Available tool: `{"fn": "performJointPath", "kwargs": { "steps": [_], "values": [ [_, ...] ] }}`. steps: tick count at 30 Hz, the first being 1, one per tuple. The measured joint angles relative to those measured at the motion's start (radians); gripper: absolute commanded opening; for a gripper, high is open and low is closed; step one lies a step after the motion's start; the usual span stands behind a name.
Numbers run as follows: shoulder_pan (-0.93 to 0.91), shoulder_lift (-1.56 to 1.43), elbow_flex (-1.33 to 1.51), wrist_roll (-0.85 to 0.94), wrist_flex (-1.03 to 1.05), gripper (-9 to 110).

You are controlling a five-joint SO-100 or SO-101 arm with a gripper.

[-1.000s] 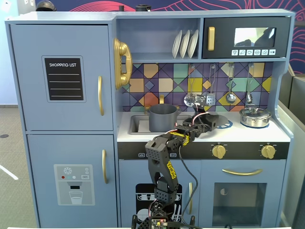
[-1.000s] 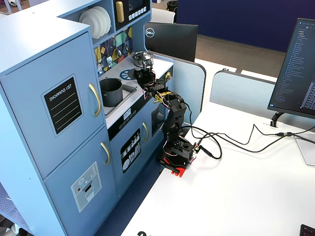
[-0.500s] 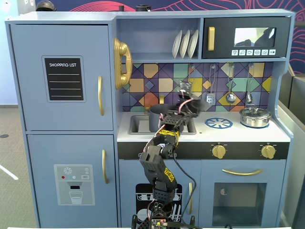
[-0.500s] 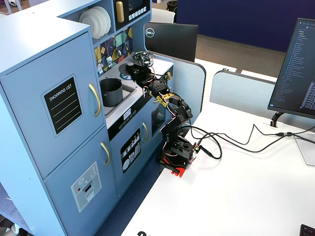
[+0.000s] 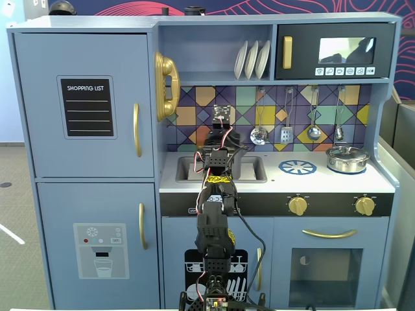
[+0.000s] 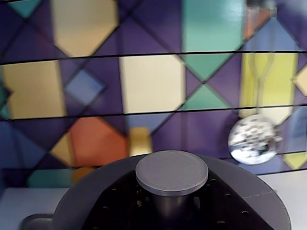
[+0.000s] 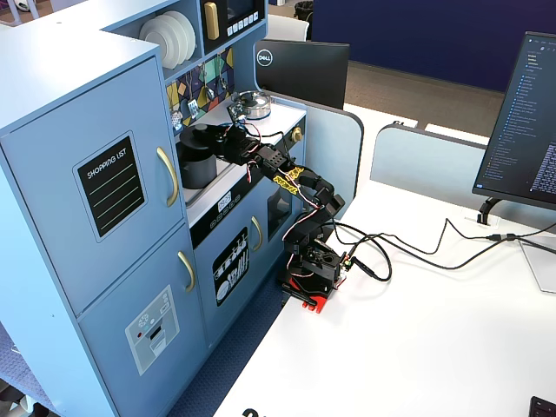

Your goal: Pick up the lid from the counter and put it on the gray recipient

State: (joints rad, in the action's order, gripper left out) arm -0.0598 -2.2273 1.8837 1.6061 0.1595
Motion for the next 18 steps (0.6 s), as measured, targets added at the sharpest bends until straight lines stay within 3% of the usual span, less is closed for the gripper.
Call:
{"fn": "performJointPath", "kwargs": {
  "steps": [18],
  "values": [
    [0.035,0.091,0.002,0.012,-0.057,0]
  ]
}}
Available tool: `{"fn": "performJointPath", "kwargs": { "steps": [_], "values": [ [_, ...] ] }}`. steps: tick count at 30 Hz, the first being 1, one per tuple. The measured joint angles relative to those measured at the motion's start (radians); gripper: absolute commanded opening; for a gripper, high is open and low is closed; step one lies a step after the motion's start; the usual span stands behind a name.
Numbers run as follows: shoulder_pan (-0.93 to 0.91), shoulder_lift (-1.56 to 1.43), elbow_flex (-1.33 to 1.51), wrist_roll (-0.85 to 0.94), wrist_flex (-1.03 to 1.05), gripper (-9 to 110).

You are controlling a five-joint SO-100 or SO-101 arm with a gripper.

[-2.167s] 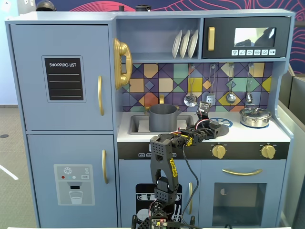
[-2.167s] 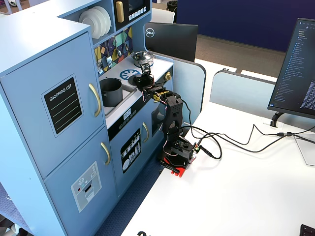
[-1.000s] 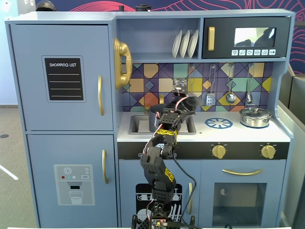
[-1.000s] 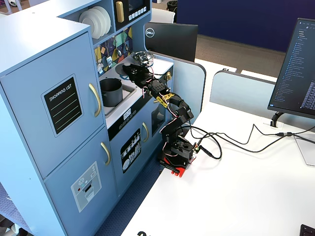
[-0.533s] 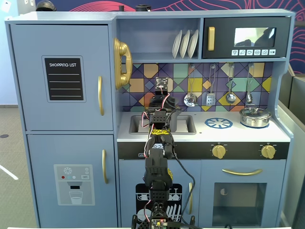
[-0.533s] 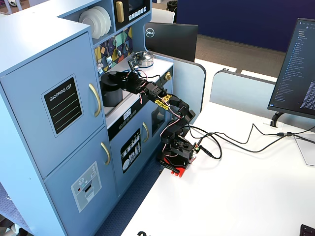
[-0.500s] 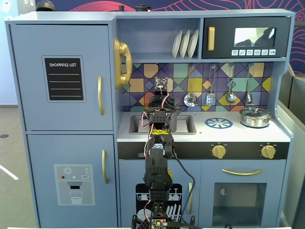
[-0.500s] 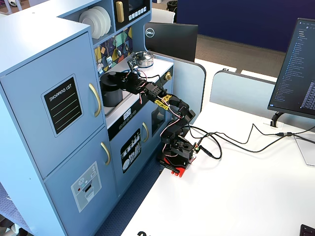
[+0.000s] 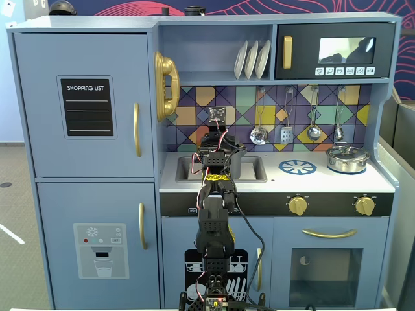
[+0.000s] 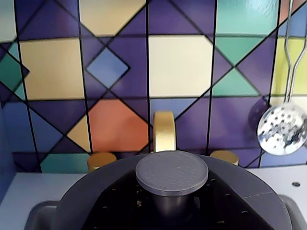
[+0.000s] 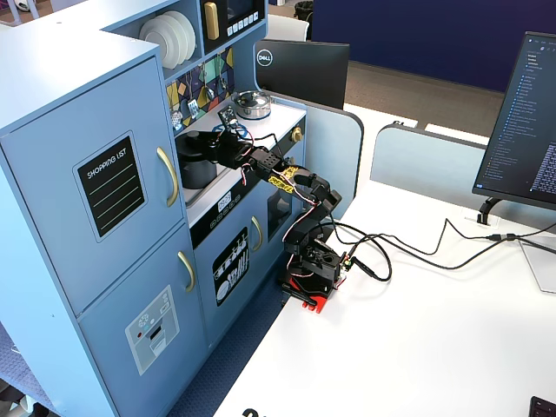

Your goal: Pick up the lid from the counter and put it on the gray recipient

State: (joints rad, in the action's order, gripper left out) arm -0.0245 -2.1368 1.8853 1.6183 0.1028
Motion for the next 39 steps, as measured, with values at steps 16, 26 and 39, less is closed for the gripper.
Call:
{"fn": "performJointPath", "kwargs": {
  "steps": [16,26,39],
  "values": [
    [-0.029,0.048,0.028,0.000,-0.015,0],
    [-0.009,0.052,0.028,0.000,-0.015,0],
    [-0.018,0.031,0.048,0.015,0.021,27]
  ]
}}
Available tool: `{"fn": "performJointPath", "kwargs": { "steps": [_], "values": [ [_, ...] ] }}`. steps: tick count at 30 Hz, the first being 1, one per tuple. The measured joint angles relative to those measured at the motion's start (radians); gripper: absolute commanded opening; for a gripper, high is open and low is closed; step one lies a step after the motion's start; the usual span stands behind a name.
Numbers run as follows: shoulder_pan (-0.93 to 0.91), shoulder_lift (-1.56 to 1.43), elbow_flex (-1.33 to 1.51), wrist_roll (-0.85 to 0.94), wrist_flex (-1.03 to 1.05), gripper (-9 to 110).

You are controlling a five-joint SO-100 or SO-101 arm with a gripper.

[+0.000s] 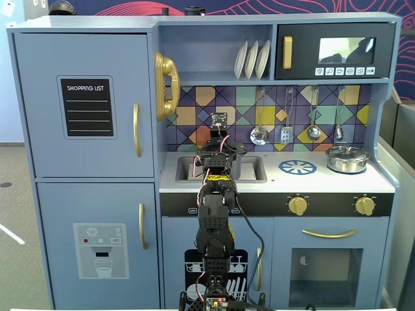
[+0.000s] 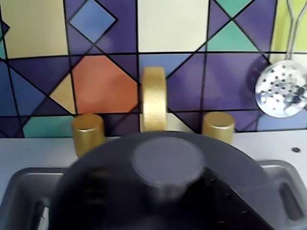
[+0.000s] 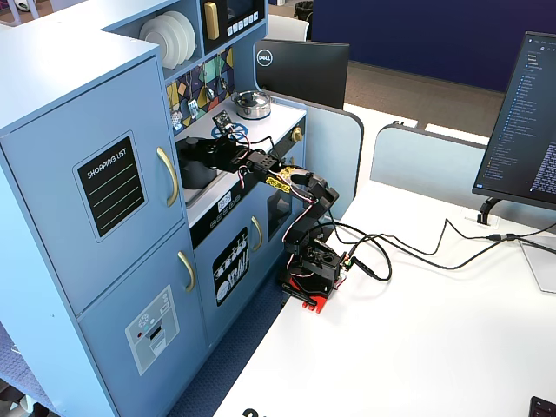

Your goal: Pick up the lid from the counter and put it on the gray recipient

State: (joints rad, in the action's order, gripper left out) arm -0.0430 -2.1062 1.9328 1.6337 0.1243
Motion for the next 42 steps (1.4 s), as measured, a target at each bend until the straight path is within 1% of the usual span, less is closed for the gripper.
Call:
{"fn": "performJointPath", "kwargs": {
  "steps": [7,10,17,21,26,27,32,38,42],
  "values": [
    [-0.028,-0.052,0.002,0.017,0.006,26],
    [-0.028,-0.104,-0.011,0.017,0.080,24],
    [-0.008,-0.374,-0.018,-0.012,0.518,18],
    [0.000,-0.555,0.049,-0.012,0.733,15],
    [-0.014,-0.735,0.193,-0.020,0.943,2],
    [-0.009,-0.759,0.238,-0.011,0.963,0],
    [-0.006,-0.861,0.506,0.107,1.019,0],
    [0.003,-1.008,0.834,0.025,1.005,0],
    [0.015,-1.052,0.994,-0.035,0.977,0]
  ]
}}
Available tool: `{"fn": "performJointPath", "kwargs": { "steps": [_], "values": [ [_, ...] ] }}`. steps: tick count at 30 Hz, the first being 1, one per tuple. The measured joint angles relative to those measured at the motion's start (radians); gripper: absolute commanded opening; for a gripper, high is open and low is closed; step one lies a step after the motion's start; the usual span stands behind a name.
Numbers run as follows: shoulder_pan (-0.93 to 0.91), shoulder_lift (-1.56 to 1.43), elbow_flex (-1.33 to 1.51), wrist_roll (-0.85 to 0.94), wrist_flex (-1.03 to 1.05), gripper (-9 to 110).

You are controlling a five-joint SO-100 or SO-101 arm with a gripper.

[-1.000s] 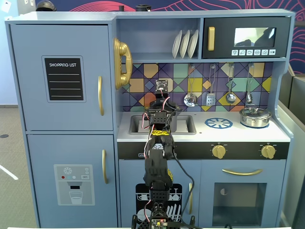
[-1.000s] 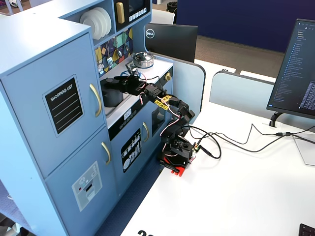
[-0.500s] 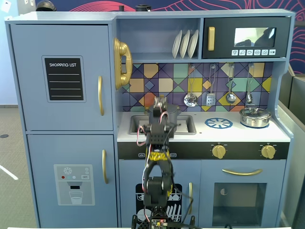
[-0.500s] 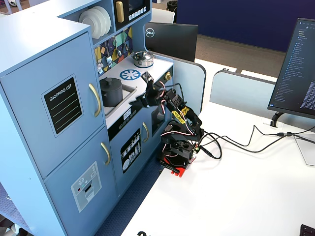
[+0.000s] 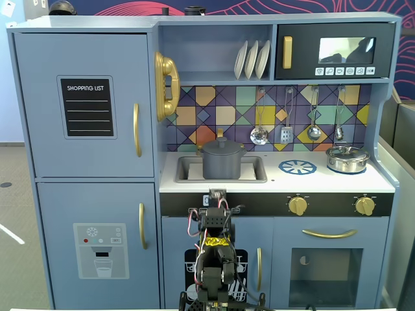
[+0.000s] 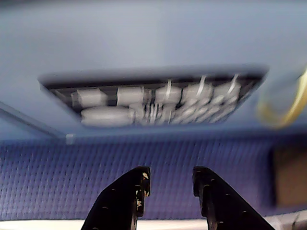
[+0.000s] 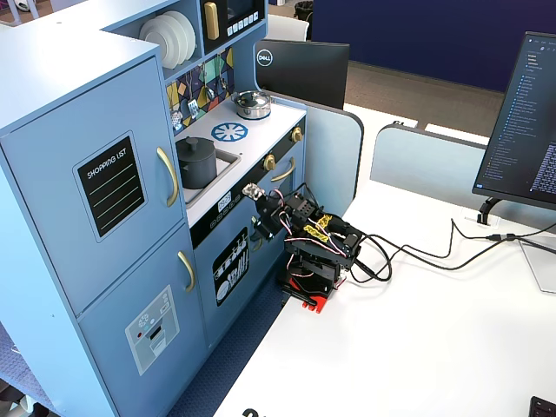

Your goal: Pick up the lid from the counter and put it on the gray recipient

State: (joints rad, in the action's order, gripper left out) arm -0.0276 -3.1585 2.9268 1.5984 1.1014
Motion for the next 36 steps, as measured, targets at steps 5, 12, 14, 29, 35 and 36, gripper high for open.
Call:
{"fn": "performJointPath", "kwargs": {
  "steps": [5,12,14,29,35,36],
  "values": [
    [0.021,-0.009,0.078,-0.064,0.026,0],
    [0.041,-0.020,0.069,0.087,0.259,4],
    [0.060,-0.026,0.067,0.080,0.262,6],
    [0.058,-0.026,0.054,-0.049,0.268,8],
    [0.058,-0.026,0.054,-0.049,0.268,9],
    [0.058,-0.026,0.054,-0.049,0.268,9]
  ]
}}
